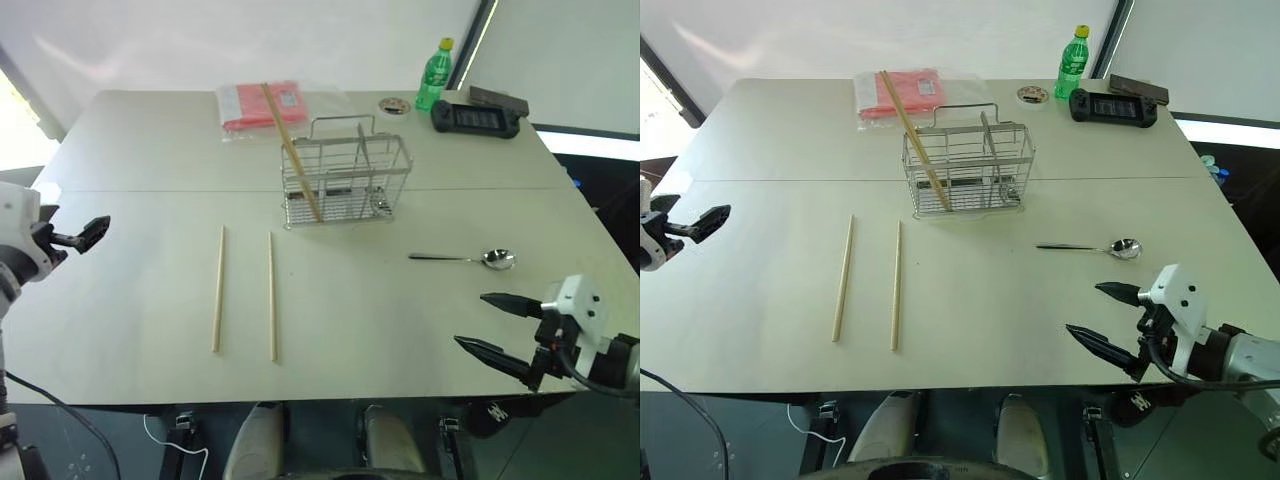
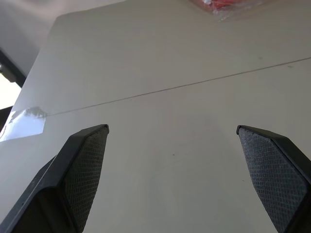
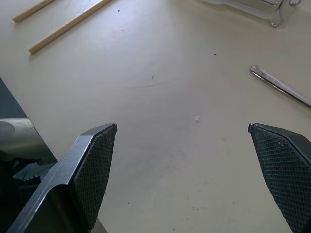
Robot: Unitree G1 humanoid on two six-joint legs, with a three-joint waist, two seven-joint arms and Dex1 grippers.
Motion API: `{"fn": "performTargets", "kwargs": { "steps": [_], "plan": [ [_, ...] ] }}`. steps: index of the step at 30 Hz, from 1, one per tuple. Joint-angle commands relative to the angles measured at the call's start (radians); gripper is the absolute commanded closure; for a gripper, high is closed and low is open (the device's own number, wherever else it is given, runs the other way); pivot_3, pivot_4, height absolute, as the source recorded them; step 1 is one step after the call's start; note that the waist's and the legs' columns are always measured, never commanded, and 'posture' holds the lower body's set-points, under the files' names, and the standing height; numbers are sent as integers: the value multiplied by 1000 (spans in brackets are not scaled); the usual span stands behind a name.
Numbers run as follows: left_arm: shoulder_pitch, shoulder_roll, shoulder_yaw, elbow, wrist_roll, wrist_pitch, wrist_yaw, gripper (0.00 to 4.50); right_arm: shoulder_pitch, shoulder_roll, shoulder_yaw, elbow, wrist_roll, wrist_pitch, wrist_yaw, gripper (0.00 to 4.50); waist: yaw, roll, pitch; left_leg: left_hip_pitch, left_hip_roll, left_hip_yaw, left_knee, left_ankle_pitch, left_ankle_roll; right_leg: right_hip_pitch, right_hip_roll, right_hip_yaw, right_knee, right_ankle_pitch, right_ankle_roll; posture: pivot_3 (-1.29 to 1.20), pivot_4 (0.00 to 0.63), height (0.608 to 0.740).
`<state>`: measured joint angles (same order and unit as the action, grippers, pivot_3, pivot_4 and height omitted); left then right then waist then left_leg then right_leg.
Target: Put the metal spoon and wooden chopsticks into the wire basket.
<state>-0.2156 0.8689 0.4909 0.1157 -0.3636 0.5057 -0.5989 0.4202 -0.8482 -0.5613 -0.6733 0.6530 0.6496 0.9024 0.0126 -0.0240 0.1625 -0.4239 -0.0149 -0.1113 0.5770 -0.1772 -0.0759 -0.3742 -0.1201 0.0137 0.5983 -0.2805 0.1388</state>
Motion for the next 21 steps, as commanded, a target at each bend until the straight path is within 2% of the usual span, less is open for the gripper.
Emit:
{"fn": "performTargets", "kwargs": {
  "steps": [1,21],
  "plan": [
    [-24,13,3,-17,15,-27,9,62,-9,2,-11,-30,18,1,-12,15,0,0,0,0,0,0,0,0,0,0,0,0,0,0,0,0,150,721],
    [-49,25,-16,-55,-11,24,-30,62,-81,-26,19,25,-10,-19,-8,15,0,0,0,1,0,0,1,0,1,1,0,0,1,0,0,0,150,721]
  ]
}}
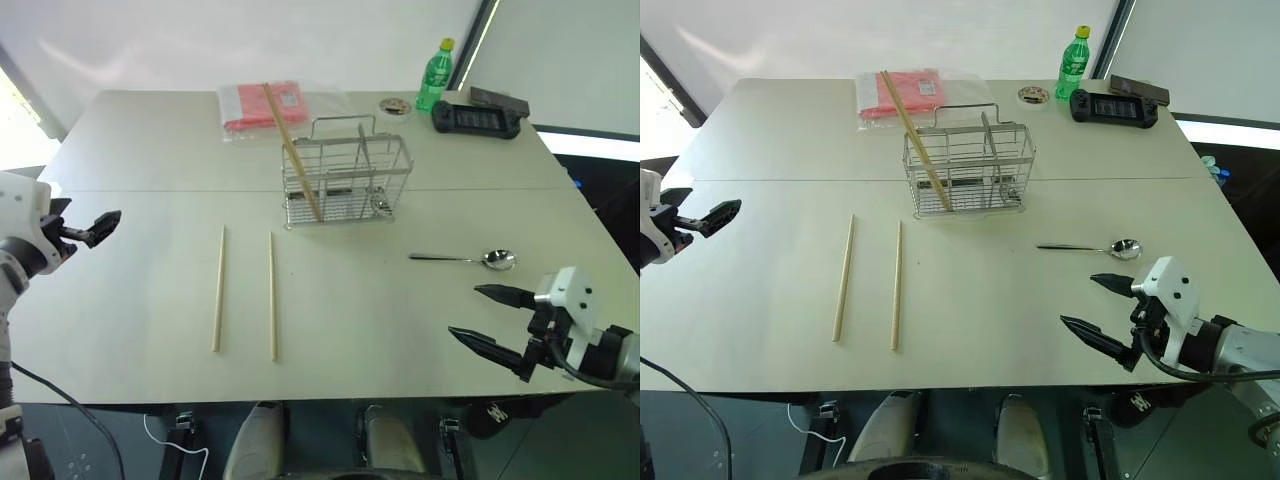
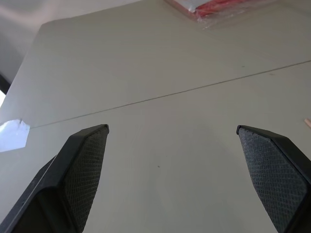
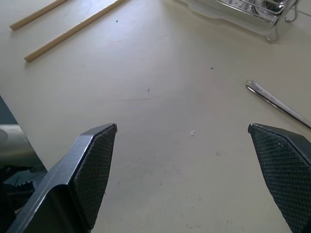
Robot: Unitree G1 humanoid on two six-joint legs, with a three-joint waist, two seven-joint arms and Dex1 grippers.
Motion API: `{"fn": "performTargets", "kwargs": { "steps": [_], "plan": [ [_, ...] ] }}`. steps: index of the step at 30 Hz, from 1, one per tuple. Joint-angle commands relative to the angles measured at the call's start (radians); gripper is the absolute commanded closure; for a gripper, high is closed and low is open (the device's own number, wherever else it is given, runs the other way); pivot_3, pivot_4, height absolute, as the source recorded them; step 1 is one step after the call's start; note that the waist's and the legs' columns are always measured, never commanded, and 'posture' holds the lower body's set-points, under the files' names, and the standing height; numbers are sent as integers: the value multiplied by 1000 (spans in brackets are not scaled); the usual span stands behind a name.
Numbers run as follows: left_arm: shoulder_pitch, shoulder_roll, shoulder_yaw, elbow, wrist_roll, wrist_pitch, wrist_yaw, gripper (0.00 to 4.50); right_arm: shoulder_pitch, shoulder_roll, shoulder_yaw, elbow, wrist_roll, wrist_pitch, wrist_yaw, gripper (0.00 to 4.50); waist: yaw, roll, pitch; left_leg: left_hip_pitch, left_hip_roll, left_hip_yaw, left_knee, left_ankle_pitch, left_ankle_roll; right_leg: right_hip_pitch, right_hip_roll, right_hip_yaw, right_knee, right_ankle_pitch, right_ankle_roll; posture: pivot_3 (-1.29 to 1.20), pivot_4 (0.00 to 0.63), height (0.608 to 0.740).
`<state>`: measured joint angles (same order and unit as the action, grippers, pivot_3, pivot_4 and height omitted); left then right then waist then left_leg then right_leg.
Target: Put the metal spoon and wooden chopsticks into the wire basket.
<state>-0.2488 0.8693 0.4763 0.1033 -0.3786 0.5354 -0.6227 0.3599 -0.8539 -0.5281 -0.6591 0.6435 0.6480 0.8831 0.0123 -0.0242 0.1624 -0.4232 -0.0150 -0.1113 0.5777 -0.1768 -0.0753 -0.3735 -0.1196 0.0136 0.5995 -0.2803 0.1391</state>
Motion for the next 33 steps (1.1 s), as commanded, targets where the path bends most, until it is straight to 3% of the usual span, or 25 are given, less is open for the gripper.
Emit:
{"fn": "performTargets", "kwargs": {
  "steps": [1,10,15,18,24,33],
  "plan": [
    [-12,23,-1,-53,3,-9,-9,62,-33,-22,-13,21,6,-15,16,15,0,0,0,0,0,0,0,0,0,0,0,0,0,0,0,0,150,721],
    [78,-34,26,-336,-164,128,-43,62,-232,-130,65,186,-47,-60,96,15,-5,0,0,1,0,0,1,0,0,0,0,0,2,0,0,0,150,721],
    [102,4,24,-540,-347,274,-121,62,-496,-281,213,423,-121,-137,242,15,-9,1,1,2,0,1,2,0,0,1,0,1,2,0,0,0,150,721],
    [131,56,5,-646,-407,297,-193,62,-714,-322,379,610,-201,-202,378,15,-18,2,1,2,0,1,1,0,0,1,0,1,2,0,0,0,150,721],
    [90,110,-55,-726,-490,306,-259,62,-1075,-249,660,983,-413,-342,578,15,-31,5,3,3,0,2,0,0,0,1,1,1,2,0,0,0,150,721],
    [18,120,-99,-735,-502,301,-220,62,-1273,-108,794,1397,-631,-560,606,15,-32,5,4,4,0,2,1,1,0,0,1,2,6,1,3,0,150,721]
  ]
}}
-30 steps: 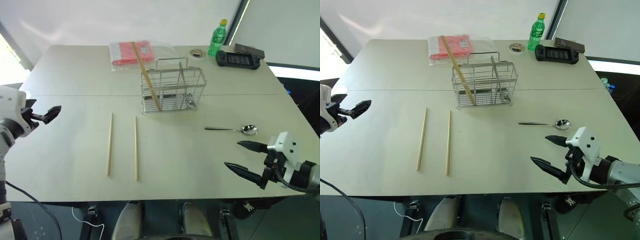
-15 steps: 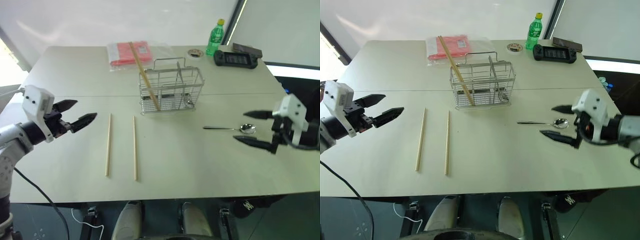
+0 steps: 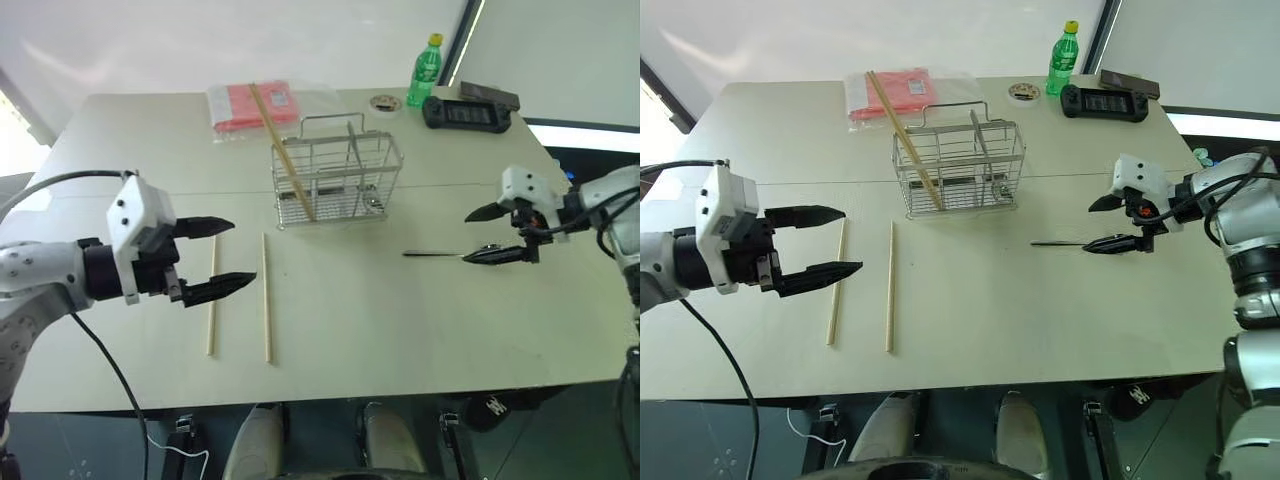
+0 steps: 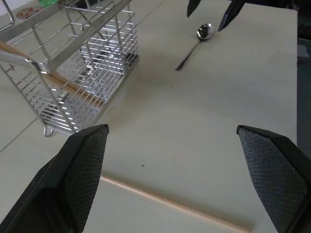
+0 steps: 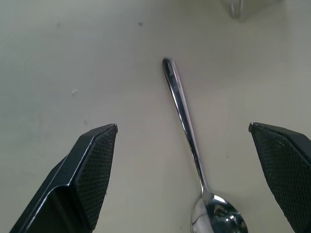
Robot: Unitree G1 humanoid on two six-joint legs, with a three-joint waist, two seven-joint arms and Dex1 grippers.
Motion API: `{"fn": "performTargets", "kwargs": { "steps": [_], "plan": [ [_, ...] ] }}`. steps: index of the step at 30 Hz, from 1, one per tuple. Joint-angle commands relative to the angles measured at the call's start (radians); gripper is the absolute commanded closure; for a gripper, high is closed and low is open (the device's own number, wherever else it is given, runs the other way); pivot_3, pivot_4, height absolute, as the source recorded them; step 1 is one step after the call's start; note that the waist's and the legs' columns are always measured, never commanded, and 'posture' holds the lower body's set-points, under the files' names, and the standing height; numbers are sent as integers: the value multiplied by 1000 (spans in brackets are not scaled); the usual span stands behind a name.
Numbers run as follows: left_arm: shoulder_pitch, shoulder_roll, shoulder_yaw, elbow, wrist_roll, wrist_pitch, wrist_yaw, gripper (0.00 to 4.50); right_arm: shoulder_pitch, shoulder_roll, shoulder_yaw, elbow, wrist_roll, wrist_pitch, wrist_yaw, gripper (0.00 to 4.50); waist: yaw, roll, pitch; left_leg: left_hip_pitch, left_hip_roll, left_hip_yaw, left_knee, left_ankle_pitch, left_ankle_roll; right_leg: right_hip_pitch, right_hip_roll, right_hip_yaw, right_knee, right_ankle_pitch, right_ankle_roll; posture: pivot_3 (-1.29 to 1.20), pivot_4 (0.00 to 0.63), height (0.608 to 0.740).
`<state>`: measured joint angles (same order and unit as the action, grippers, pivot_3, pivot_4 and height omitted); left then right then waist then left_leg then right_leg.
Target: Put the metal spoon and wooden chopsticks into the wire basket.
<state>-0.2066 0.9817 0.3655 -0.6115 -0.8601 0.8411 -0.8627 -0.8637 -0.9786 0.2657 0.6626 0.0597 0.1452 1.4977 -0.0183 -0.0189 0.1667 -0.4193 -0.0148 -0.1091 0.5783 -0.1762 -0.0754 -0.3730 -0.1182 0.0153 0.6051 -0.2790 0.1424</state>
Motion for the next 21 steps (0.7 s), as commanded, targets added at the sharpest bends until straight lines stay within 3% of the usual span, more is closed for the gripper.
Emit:
{"fn": "performTargets", "kwargs": {
  "steps": [1,14,17,21],
  "plan": [
    [-28,8,14,-23,-25,-2,25,62,-61,31,6,109,-65,-78,-15,15,-1,0,0,1,0,0,0,0,0,0,0,0,1,0,0,0,150,721],
    [-38,47,-7,-43,-53,2,5,62,-143,164,26,415,-236,-209,-165,15,-3,0,0,7,0,0,-1,0,0,2,0,2,9,-1,2,0,150,721],
    [-39,56,-14,-41,-53,-2,-3,0,-145,178,18,431,-243,-203,-172,867,-4,0,0,8,0,0,-1,0,0,4,0,2,9,-1,2,0,150,721],
    [-55,58,-23,-37,-57,-1,-1,0,-140,184,11,434,-243,-206,-163,2922,-4,0,0,9,0,0,-1,0,0,5,1,2,9,-2,1,0,150,721]
  ]
}}
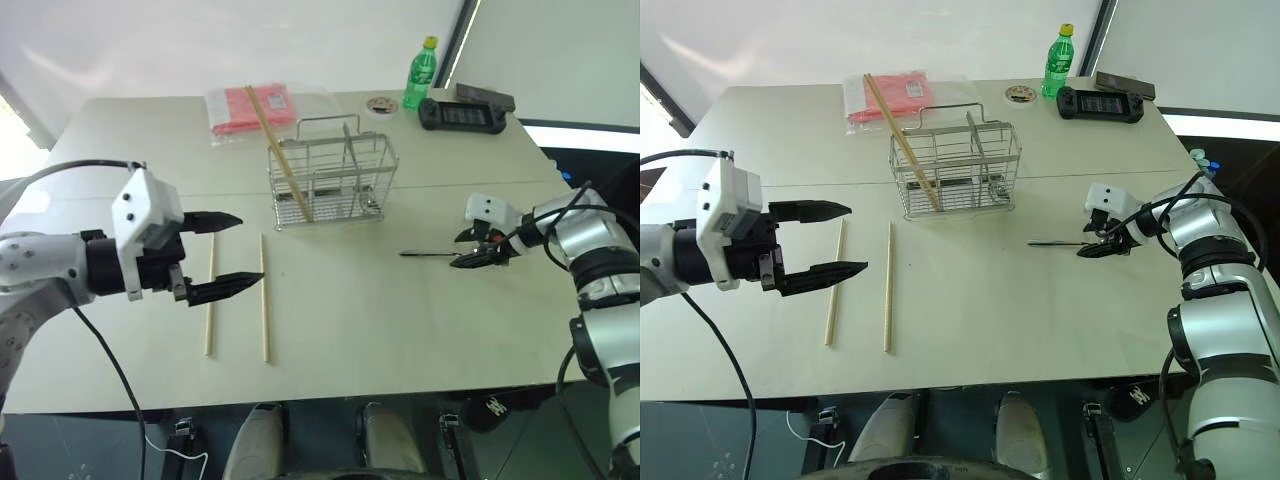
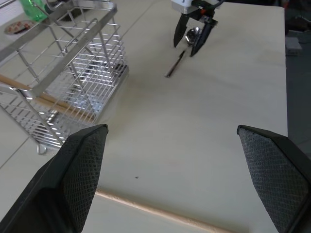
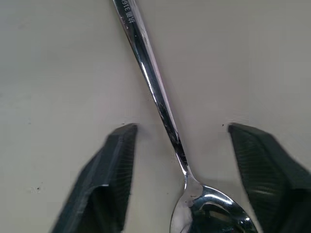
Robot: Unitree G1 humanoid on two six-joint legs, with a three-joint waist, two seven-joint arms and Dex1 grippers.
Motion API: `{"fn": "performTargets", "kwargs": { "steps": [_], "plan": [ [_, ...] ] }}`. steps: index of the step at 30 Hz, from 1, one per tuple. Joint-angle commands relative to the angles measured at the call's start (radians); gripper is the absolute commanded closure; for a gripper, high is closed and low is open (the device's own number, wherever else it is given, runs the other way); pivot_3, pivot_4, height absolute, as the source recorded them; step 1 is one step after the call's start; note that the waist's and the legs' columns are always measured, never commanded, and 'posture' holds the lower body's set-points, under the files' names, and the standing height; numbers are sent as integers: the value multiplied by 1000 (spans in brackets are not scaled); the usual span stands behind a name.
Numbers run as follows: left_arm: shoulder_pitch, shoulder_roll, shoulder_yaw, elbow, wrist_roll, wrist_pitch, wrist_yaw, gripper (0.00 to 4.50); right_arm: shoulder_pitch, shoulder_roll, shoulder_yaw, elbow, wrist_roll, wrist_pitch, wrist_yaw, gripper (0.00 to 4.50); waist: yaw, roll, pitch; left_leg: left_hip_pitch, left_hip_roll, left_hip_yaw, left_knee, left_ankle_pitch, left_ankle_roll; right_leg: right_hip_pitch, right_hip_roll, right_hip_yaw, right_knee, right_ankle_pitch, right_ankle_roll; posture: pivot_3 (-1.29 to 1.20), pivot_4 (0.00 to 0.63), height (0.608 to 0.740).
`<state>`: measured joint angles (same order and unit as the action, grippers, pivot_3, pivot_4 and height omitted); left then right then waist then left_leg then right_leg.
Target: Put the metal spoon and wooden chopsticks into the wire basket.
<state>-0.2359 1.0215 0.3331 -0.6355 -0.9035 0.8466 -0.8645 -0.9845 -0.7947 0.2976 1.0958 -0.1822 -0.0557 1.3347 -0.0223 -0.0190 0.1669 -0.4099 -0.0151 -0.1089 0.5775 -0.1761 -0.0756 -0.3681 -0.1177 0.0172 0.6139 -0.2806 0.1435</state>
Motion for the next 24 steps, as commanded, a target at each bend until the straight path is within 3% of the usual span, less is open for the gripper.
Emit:
{"fn": "performTargets", "kwargs": {
  "steps": [1,3,11,15,19,24],
  "plan": [
    [-33,18,8,-11,-17,-6,1,0,-15,0,-24,-3,3,-4,12,3522,0,0,0,0,0,0,0,0,0,0,0,0,0,0,0,0,150,721],
    [-45,19,8,-6,-22,-2,1,0,-11,1,-30,-10,10,5,28,4483,0,0,0,0,0,0,0,0,0,0,0,0,0,0,0,0,150,721],
    [-69,14,-2,18,-7,-13,4,0,15,-13,-49,-50,17,-12,64,4483,0,0,0,0,0,0,0,0,0,0,0,0,0,0,1,0,150,721],
    [-74,9,-4,32,8,-23,11,0,73,-34,-109,-215,116,-10,177,4483,1,0,0,0,0,0,0,0,0,0,0,0,0,0,2,0,150,721],
    [-105,-7,-4,76,32,-33,39,0,200,-40,-215,-660,342,303,249,4483,3,1,0,0,0,-1,-1,0,0,0,0,0,1,0,3,0,150,721],
    [-155,-20,-20,135,73,-56,59,0,174,82,-357,-1034,585,754,1,4483,-1,0,0,1,0,-1,-1,0,0,-1,0,0,3,0,3,0,150,721]
  ]
}}
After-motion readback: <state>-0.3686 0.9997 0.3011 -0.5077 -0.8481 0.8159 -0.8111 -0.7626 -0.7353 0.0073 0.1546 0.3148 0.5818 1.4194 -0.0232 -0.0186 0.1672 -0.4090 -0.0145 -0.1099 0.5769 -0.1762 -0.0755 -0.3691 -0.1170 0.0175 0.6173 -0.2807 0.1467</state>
